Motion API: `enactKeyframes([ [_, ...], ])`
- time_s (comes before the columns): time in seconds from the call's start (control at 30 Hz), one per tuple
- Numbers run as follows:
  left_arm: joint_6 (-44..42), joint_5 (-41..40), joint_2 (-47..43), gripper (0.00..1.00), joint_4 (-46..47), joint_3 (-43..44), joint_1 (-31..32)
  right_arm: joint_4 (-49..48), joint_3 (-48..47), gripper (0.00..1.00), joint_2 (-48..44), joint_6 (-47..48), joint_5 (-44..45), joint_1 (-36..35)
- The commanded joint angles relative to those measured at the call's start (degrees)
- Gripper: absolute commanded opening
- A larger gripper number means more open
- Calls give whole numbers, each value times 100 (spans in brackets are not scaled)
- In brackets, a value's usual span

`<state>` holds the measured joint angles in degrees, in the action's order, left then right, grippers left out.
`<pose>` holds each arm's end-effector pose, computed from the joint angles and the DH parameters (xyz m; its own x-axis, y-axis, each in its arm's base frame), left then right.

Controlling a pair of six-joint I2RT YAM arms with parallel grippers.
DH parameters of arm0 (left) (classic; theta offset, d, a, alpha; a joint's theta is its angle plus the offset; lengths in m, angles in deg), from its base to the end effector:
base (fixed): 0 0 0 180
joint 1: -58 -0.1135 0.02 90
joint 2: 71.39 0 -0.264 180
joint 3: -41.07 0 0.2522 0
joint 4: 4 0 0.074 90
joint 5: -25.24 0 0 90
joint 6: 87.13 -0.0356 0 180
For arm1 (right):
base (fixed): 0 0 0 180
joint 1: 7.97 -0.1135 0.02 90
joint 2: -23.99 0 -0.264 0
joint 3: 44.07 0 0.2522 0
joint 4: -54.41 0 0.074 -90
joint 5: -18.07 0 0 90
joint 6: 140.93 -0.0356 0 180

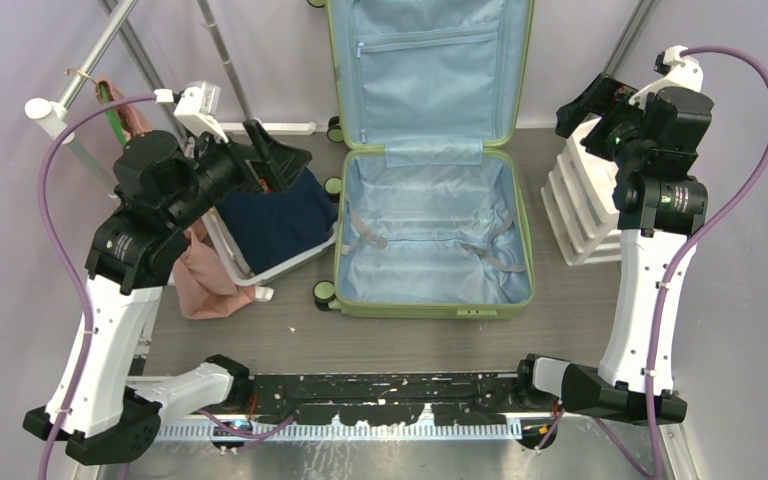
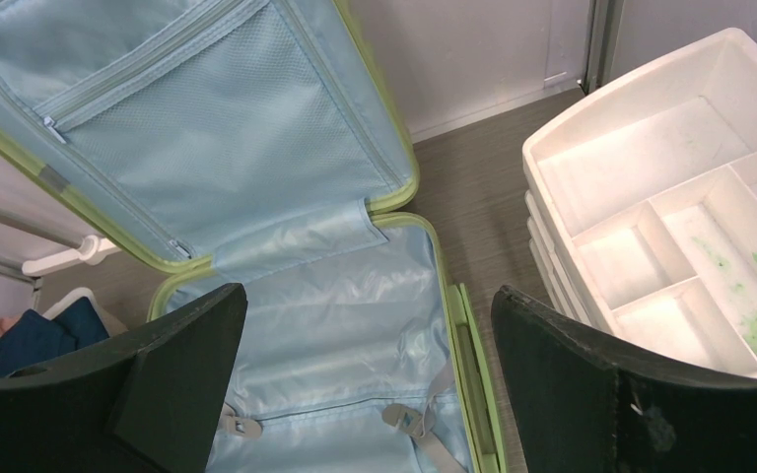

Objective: Open, take out, and arrange the luggage
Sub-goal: Reset both arms

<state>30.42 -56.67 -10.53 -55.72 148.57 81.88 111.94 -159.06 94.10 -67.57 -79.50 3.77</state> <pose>0.1565 -0.0748 0.5178 -0.3164 -0.3607 -0.8774 0.4315 0.7689 -0.4718 0.2120 -0.0393 0.5158 -0.1837 0.3281 -0.9266 0.1341 0.9422 0.3070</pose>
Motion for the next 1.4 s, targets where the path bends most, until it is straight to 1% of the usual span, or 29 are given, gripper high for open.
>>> enactKeyframes([
  [0.0,-72,-19,-33,100,293,-48,-24,-351,22,100,-55,74,1,14],
  [0.67,-205,90,294,100,474,138,-32,-510,222,100,-107,154,-7,19],
  [0.9,8,165,193,100,705,-192,-32,-495,235,100,-146,168,10,15],
  [1.37,5,152,127,100,788,-382,-32,-457,157,100,-21,150,28,13],
])
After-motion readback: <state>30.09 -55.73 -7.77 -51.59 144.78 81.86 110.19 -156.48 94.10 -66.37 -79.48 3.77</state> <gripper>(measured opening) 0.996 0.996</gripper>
